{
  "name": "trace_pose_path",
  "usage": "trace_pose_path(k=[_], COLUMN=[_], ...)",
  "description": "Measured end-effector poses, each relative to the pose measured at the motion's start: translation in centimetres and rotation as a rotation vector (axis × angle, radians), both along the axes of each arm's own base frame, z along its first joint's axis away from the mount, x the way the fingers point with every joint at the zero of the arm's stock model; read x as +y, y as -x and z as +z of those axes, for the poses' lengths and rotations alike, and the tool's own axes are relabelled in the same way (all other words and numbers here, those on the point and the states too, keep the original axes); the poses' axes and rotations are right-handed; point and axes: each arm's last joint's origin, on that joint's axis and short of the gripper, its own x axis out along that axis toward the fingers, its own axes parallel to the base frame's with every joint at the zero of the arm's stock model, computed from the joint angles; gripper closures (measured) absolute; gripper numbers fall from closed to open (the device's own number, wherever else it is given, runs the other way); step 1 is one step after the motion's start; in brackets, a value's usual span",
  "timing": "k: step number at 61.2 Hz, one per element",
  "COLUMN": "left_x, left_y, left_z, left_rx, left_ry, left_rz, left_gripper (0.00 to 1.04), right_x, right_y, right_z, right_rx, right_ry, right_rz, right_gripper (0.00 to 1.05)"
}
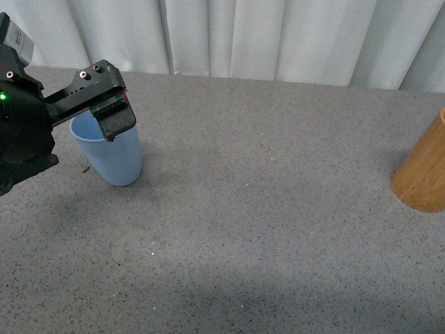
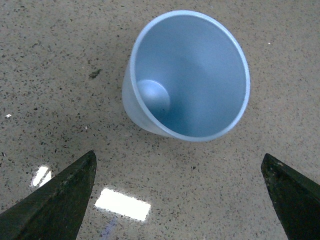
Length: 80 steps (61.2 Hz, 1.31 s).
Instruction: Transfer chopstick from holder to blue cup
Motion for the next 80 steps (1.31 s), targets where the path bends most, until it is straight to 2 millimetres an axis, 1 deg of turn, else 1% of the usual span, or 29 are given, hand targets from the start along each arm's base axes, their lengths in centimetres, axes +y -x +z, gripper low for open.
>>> trace_pose_path(k=[10, 23, 56, 73, 80], left_x=[0.8, 1.8, 3.2, 3.9, 4.3], left_y=[-0.9, -1.9, -3.3, -4.1, -4.2], left_z=[-0.6, -0.5, -0.8, -2.0, -2.1], left_rx=[0.021, 0.019, 0.035, 0.066, 0.070], left_ry=[0.002, 0.006, 0.000, -0.014, -0.016], left_rz=[0.052, 0.110, 0.163, 0.191, 0.202], left_gripper=[0.07, 0.07, 0.07, 0.07, 0.07], right_x=[0.0, 0.0, 0.0, 0.0, 0.0], right_y=[0.0, 0.0, 0.0, 0.0, 0.0], right_z=[0.0, 0.0, 0.0, 0.0, 0.0], right_rx=[0.000, 0.000, 0.000, 0.000, 0.000], right_ry=[0.000, 0.000, 0.000, 0.000, 0.000], right_rz=[0.000, 0.000, 0.000, 0.000, 0.000], right_gripper=[0.09, 0.09, 0.09, 0.09, 0.09])
